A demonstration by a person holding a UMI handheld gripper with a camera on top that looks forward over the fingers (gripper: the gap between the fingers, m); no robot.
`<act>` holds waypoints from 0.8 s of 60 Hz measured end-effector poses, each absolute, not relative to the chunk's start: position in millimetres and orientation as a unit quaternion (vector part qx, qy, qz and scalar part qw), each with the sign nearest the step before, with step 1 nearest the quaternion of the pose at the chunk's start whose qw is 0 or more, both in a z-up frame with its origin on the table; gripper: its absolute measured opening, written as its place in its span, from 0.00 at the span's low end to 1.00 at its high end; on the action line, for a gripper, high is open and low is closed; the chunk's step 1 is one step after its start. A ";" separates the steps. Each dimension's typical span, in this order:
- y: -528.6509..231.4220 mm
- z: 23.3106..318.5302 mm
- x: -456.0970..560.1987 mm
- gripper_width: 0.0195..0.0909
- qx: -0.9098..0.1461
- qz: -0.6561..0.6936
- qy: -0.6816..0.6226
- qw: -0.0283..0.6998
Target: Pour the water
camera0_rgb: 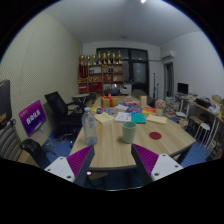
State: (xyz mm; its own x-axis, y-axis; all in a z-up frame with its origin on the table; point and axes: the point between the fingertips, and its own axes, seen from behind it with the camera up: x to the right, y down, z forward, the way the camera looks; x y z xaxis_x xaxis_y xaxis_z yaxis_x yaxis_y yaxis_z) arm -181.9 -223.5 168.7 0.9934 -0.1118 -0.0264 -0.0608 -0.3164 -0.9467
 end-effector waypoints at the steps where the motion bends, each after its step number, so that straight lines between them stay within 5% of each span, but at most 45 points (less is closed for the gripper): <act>1: -216.0 167.3 -187.7 0.87 -0.812 -0.019 0.051 0.581; 30: 32.9 95.0 -275.6 0.86 -0.785 0.014 -0.011 0.620; 41: 78.2 103.0 -269.5 0.85 -0.766 -0.028 -0.036 0.642; 43: 88.1 102.1 -267.3 0.82 -0.760 -0.036 -0.042 0.647; 45: 92.3 99.2 -269.8 0.66 -0.760 -0.037 -0.045 0.647; 48: 95.2 97.2 -272.2 0.61 -0.756 -0.030 -0.039 0.653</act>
